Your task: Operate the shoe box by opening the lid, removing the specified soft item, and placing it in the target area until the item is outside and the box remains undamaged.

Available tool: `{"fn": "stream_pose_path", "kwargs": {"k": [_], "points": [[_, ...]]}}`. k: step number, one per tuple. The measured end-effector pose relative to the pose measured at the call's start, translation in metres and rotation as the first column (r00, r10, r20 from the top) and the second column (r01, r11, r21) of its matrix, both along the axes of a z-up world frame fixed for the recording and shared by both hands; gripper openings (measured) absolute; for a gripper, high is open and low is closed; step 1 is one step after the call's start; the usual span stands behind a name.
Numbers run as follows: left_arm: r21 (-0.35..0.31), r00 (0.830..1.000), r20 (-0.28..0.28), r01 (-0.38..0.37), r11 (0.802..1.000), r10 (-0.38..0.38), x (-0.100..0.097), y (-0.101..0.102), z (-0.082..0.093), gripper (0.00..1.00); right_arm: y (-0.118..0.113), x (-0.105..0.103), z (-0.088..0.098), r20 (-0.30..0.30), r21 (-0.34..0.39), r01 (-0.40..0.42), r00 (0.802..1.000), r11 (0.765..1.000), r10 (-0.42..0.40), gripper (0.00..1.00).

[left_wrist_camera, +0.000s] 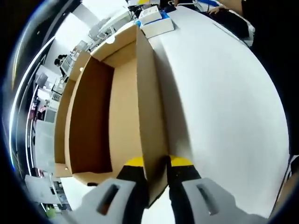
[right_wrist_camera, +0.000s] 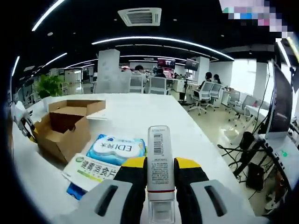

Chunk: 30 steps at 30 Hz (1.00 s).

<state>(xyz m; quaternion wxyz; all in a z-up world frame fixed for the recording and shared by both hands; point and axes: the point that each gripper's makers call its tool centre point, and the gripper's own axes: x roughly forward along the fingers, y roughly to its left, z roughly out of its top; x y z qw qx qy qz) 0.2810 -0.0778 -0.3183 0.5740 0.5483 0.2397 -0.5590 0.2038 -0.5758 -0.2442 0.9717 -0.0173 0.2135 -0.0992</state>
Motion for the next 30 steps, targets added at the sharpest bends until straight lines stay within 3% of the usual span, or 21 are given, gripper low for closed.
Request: {"fn": "stream_pose_path", "kwargs": {"k": [2, 4, 8, 17, 30], "points": [[0.002, 1.000, 0.001, -0.010, 1.000, 0.010, 0.000, 0.000, 0.000, 0.14, -0.007, 0.005, -0.025, -0.058, 0.009, 0.002, 0.998, 1.000, -0.001, 0.21], [0.000, 1.000, 0.008, -0.005, 1.000, 0.005, 0.000, 0.000, 0.000, 0.14, -0.012, 0.009, -0.040, -0.076, 0.038, 0.006, 0.997, 0.999, -0.004, 0.21], [-0.008, 1.000, 0.018, -0.016, 1.000, 0.016, -0.001, 0.000, 0.001, 0.15, -0.013, 0.014, -0.058, -0.104, 0.062, 0.002, 0.995, 0.998, 0.004, 0.21], [-0.019, 0.999, 0.034, -0.023, 1.000, 0.024, -0.002, -0.001, 0.002, 0.16, -0.004, 0.023, -0.079, -0.139, 0.087, -0.027, 0.990, 0.996, 0.039, 0.21], [-0.006, 0.999, 0.028, -0.032, 0.999, 0.033, -0.003, 0.000, 0.001, 0.15, -0.003, 0.019, -0.090, -0.170, 0.082, -0.035, 0.984, 0.996, 0.048, 0.22]]}}
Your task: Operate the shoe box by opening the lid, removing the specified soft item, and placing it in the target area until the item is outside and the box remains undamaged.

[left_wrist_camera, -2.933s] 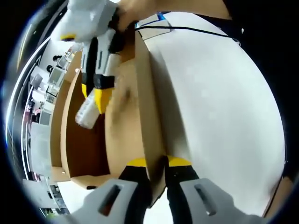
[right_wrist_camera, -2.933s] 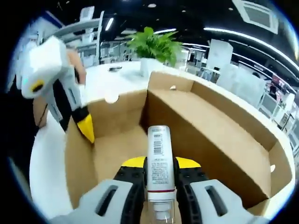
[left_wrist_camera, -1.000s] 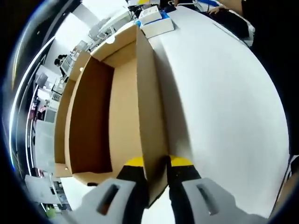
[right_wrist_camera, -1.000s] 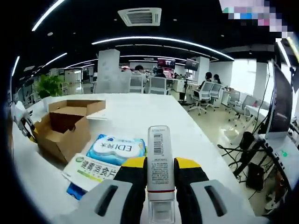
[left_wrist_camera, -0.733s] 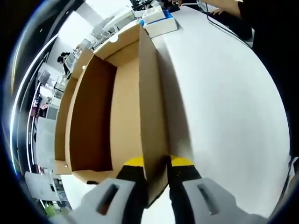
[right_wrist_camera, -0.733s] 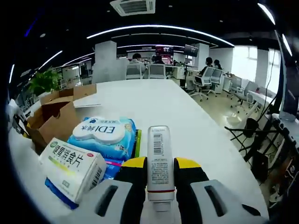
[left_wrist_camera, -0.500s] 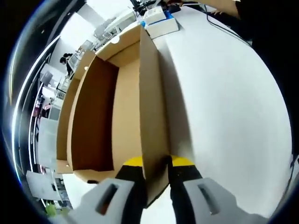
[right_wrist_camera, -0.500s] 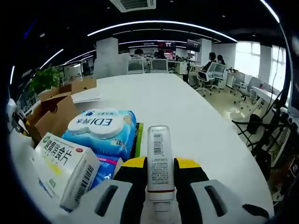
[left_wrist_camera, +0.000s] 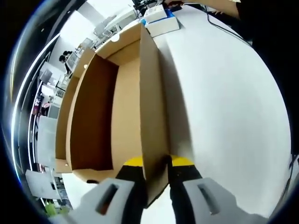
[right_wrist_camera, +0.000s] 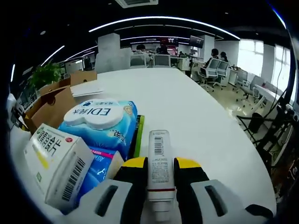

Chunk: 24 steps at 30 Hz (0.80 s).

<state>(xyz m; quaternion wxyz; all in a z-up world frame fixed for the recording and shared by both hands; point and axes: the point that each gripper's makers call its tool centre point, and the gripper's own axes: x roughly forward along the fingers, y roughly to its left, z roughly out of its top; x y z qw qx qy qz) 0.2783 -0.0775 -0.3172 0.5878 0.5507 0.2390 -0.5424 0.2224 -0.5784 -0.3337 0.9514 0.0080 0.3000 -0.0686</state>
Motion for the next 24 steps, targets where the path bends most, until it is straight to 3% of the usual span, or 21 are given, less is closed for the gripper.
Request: {"fn": "stream_pose_path", "kwargs": {"k": [8, 11, 16, 20, 24], "points": [[0.003, 1.000, -0.002, -0.003, 1.000, 0.003, 0.000, 0.001, -0.001, 0.15, 0.000, 0.001, -0.001, 0.004, -0.012, -0.024, 1.000, 1.000, 0.024, 0.22], [0.005, 1.000, -0.003, -0.005, 1.000, 0.005, 0.000, 0.000, -0.001, 0.15, 0.002, 0.000, 0.006, 0.044, 0.020, -0.029, 0.999, 0.999, 0.028, 0.23], [0.006, 1.000, -0.007, -0.009, 1.000, 0.009, 0.000, 0.000, 0.000, 0.15, 0.001, -0.009, 0.016, 0.081, -0.015, -0.047, 0.995, 0.999, 0.049, 0.31], [0.009, 1.000, -0.009, -0.010, 1.000, 0.010, 0.001, 0.000, 0.000, 0.15, 0.000, -0.022, 0.018, 0.116, -0.002, -0.041, 0.992, 0.999, 0.041, 0.36], [0.010, 1.000, -0.012, -0.011, 1.000, 0.012, 0.001, 0.000, 0.000, 0.15, -0.004, -0.035, 0.007, 0.088, -0.075, -0.035, 0.995, 0.997, 0.041, 0.34]]}}
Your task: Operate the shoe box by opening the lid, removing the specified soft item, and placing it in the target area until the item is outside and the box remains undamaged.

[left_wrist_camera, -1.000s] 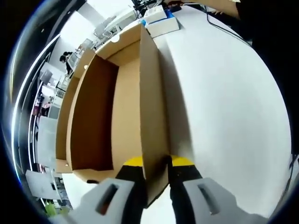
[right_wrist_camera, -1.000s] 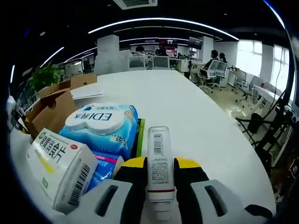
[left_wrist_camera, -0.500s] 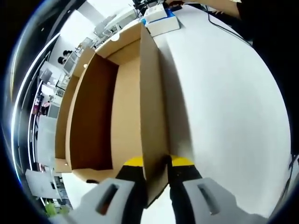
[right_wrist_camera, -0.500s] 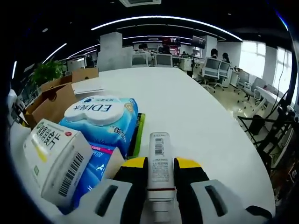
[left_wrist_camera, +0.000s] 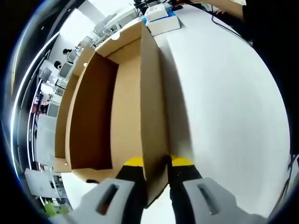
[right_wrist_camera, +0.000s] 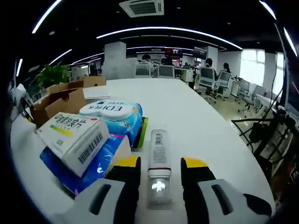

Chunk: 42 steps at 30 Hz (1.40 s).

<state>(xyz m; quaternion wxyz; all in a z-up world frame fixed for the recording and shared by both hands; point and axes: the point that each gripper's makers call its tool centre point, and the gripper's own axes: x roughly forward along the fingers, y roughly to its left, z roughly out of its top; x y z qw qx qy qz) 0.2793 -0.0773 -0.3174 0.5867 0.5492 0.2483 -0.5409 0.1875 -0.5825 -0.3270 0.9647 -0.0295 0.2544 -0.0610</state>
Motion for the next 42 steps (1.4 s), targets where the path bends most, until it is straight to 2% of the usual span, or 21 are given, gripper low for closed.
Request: {"fn": "stream_pose_path", "kwargs": {"k": [3, 5, 7, 10, 13, 18, 25, 30, 37, 42], "points": [[0.002, 1.000, 0.000, 0.001, 1.000, -0.001, 0.000, 0.000, 0.000, 0.15, 0.002, -0.005, 0.000, 0.018, -0.016, -0.001, 1.000, 1.000, 0.001, 0.32], [0.002, 1.000, 0.000, 0.000, 1.000, 0.000, 0.000, 0.000, 0.000, 0.15, 0.004, -0.009, 0.004, 0.053, -0.025, -0.002, 0.999, 1.000, 0.003, 0.28], [0.003, 1.000, 0.001, -0.001, 1.000, 0.001, 0.000, 0.000, 0.000, 0.15, 0.005, -0.014, 0.002, 0.056, -0.033, -0.007, 0.998, 0.999, 0.009, 0.23], [0.007, 1.000, 0.001, -0.001, 1.000, 0.001, 0.000, 0.000, -0.001, 0.15, 0.000, -0.019, -0.006, 0.029, -0.034, 0.002, 1.000, 0.999, -0.001, 0.23], [0.009, 1.000, -0.003, -0.002, 1.000, 0.002, 0.000, 0.000, -0.001, 0.15, -0.001, -0.021, -0.007, 0.035, -0.032, 0.006, 0.999, 0.999, -0.005, 0.23], [0.013, 1.000, -0.006, -0.005, 1.000, 0.005, 0.000, 0.000, -0.001, 0.15, 0.010, -0.019, -0.006, 0.021, -0.084, -0.048, 0.999, 0.995, 0.049, 0.20], [0.016, 1.000, -0.007, -0.006, 1.000, 0.006, 0.000, 0.001, -0.001, 0.15, 0.017, -0.018, -0.007, 0.034, -0.042, -0.054, 0.998, 0.998, 0.056, 0.20], [0.015, 1.000, -0.009, -0.006, 1.000, 0.006, 0.000, 0.001, -0.001, 0.15, 0.017, -0.020, -0.007, 0.021, -0.047, -0.058, 0.998, 0.997, 0.059, 0.23], [0.017, 1.000, -0.011, -0.004, 1.000, 0.004, 0.000, 0.001, -0.001, 0.15, 0.021, -0.025, 0.006, 0.030, -0.061, -0.063, 0.997, 0.996, 0.065, 0.28], [0.036, 1.000, -0.028, -0.008, 0.999, 0.009, -0.001, 0.002, -0.002, 0.13, 0.022, -0.039, 0.030, 0.041, -0.088, -0.045, 0.998, 0.995, 0.049, 0.31]]}}
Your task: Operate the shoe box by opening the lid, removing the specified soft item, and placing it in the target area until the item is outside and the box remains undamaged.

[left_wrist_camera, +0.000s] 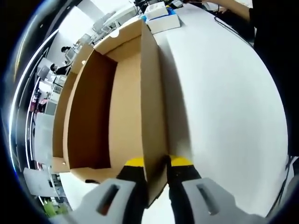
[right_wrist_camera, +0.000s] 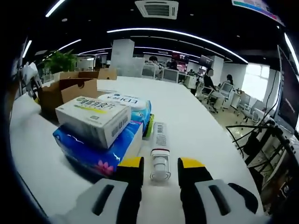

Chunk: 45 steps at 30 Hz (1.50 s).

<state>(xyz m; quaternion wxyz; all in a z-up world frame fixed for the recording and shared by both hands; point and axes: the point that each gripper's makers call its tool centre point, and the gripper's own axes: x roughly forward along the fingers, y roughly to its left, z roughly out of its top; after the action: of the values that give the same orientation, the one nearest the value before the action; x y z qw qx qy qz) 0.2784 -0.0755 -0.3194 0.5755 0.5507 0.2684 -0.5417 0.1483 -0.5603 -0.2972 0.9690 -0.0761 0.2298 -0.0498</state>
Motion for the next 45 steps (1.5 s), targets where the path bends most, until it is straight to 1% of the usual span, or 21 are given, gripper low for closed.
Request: {"fn": "stream_pose_path", "kwargs": {"k": [2, 5, 6, 7, 9, 11, 13, 14, 16, 19, 23, 25, 26, 28, 29, 30, 32, 34, 37, 41, 45], "points": [[0.012, 1.000, -0.011, 0.007, 1.000, -0.006, -0.001, 0.001, 0.000, 0.13, 0.002, -0.006, 0.013, 0.013, -0.001, 0.010, 1.000, 1.000, -0.010, 0.35], [0.019, 1.000, -0.023, 0.008, 1.000, -0.008, -0.001, 0.001, -0.001, 0.12, 0.012, -0.013, 0.027, 0.007, 0.047, 0.014, 1.000, 0.999, -0.014, 0.34], [0.022, 1.000, -0.026, 0.009, 1.000, -0.008, -0.001, 0.001, -0.001, 0.12, 0.016, -0.012, 0.036, 0.013, 0.030, 0.001, 1.000, 1.000, -0.002, 0.34], [0.028, 1.000, -0.030, 0.008, 1.000, -0.007, -0.001, 0.002, -0.001, 0.11, 0.017, -0.011, 0.039, 0.019, 0.016, -0.006, 1.000, 1.000, 0.005, 0.34], [0.036, 0.999, -0.037, 0.009, 0.999, -0.008, -0.001, 0.002, -0.001, 0.11, 0.026, -0.005, 0.060, 0.061, -0.022, -0.034, 0.998, 0.999, 0.036, 0.34], [0.038, 0.999, -0.042, 0.015, 0.999, -0.014, -0.002, 0.002, -0.002, 0.10, 0.032, 0.000, 0.074, 0.091, -0.014, -0.034, 0.995, 0.999, 0.035, 0.35], [0.037, 0.999, -0.047, 0.026, 0.999, -0.024, -0.001, 0.002, -0.002, 0.10, 0.044, 0.011, 0.088, 0.131, 0.018, -0.048, 0.990, 0.999, 0.045, 0.41], [0.036, 0.998, -0.050, 0.026, 0.999, -0.024, -0.001, 0.002, -0.001, 0.10, 0.048, 0.015, 0.089, 0.133, 0.037, -0.052, 0.990, 0.998, 0.047, 0.45], [0.035, 0.998, -0.057, 0.031, 0.999, -0.029, -0.001, 0.002, -0.002, 0.10, 0.057, 0.026, 0.092, 0.139, 0.036, -0.062, 0.989, 0.997, 0.057, 0.53], [0.037, 0.997, -0.060, 0.039, 0.999, -0.037, -0.002, 0.002, -0.001, 0.10, 0.071, 0.040, 0.098, 0.131, 0.003, -0.091, 0.987, 0.996, 0.090, 0.53], [0.027, 0.997, -0.055, 0.049, 0.998, -0.047, -0.001, 0.002, -0.001, 0.10, 0.095, 0.067, 0.109, 0.153, 0.026, -0.128, 0.981, 0.991, 0.123, 0.53], [0.020, 0.997, -0.053, 0.053, 0.998, -0.052, -0.002, 0.001, 0.000, 0.10, 0.112, 0.084, 0.111, 0.160, 0.071, -0.156, 0.977, 0.985, 0.143, 0.51], [0.022, 0.997, -0.053, 0.054, 0.998, -0.053, -0.002, 0.001, 0.000, 0.10, 0.127, 0.094, 0.109, 0.154, 0.117, -0.186, 0.974, 0.976, 0.167, 0.51], [0.024, 0.997, -0.053, 0.055, 0.998, -0.054, -0.002, 0.001, 0.000, 0.10, 0.145, 0.108, 0.106, 0.140, 0.167, -0.210, 0.972, 0.963, 0.188, 0.51], [0.023, 0.997, -0.053, 0.054, 0.998, -0.052, -0.002, 0.001, 0.000, 0.10, 0.151, 0.116, 0.106, 0.141, 0.163, -0.222, 0.970, 0.961, 0.200, 0.51], [0.022, 0.997, -0.049, 0.059, 0.998, -0.057, -0.002, 0.001, 0.000, 0.10, 0.162, 0.131, 0.107, 0.129, 0.142, -0.243, 0.966, 0.960, 0.225, 0.51], [0.018, 0.997, -0.047, 0.054, 0.998, -0.053, -0.002, 0.001, 0.000, 0.10, 0.170, 0.142, 0.108, 0.116, 0.132, -0.250, 0.965, 0.959, 0.235, 0.51], [0.015, 0.997, -0.049, 0.054, 0.998, -0.054, -0.002, 0.001, 0.000, 0.10, 0.182, 0.159, 0.115, 0.105, 0.122, -0.272, 0.960, 0.954, 0.260, 0.52], [0.013, 0.997, -0.049, 0.061, 0.998, -0.060, -0.002, 0.001, 0.001, 0.10, 0.202, 0.182, 0.129, 0.112, 0.093, -0.328, 0.942, 0.940, 0.318, 0.53], [0.000, 0.996, -0.053, 0.069, 0.998, -0.068, -0.003, 0.001, 0.002, 0.10, 0.215, 0.204, 0.137, 0.071, -0.003, -0.379, 0.923, 0.925, 0.379, 0.53], [-0.016, 0.995, -0.060, 0.079, 0.997, -0.080, -0.002, 0.002, 0.002, 0.10, 0.218, 0.228, 0.137, 0.037, -0.019, -0.387, 0.921, 0.922, 0.387, 0.55]]}}
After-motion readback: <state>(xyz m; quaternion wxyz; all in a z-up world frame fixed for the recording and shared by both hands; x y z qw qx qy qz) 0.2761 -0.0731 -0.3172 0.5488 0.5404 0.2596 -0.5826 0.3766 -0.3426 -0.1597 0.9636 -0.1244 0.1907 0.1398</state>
